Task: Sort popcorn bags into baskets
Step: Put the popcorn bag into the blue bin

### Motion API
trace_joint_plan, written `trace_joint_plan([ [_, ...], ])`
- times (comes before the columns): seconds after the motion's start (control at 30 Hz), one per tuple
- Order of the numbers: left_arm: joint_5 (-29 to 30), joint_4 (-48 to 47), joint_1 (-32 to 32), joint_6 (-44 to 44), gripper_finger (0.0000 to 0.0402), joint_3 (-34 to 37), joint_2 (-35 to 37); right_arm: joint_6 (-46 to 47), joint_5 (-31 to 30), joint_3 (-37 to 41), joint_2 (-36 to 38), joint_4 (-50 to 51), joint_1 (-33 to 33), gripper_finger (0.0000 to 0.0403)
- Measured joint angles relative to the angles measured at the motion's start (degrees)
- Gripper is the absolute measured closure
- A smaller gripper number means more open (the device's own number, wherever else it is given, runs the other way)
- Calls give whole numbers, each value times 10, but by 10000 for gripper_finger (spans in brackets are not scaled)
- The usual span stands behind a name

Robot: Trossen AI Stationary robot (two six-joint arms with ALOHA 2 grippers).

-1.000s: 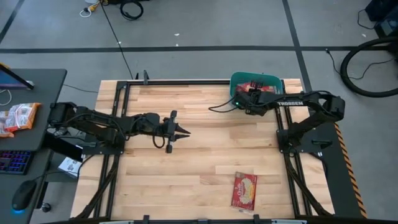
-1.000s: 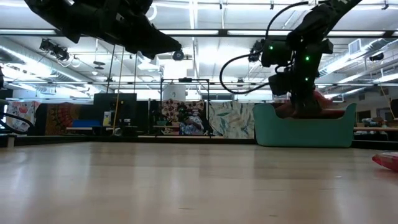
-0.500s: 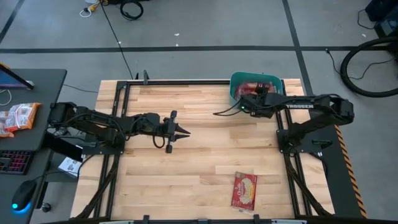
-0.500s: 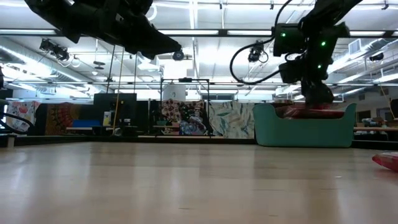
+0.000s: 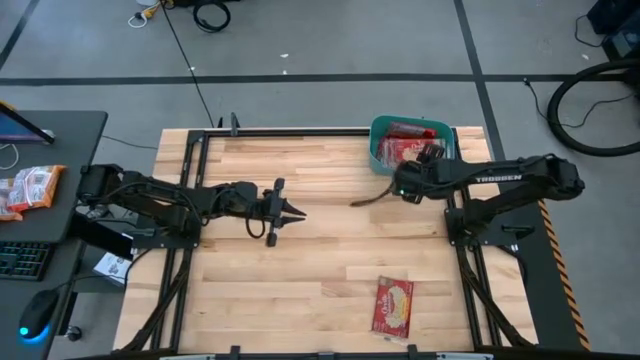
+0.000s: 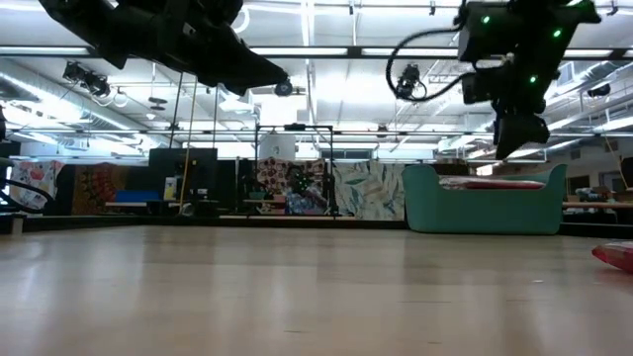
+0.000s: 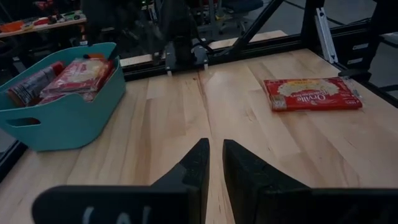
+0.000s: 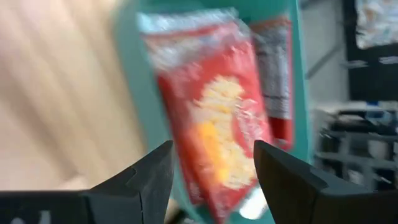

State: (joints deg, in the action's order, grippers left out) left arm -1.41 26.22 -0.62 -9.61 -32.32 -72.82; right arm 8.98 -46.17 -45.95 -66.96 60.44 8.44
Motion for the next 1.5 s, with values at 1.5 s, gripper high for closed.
trace_joint_plan([
  [1.5, -49, 130, -40, -82, 351, 1, -93, 341, 113, -1, -326, -387, -481, 248],
])
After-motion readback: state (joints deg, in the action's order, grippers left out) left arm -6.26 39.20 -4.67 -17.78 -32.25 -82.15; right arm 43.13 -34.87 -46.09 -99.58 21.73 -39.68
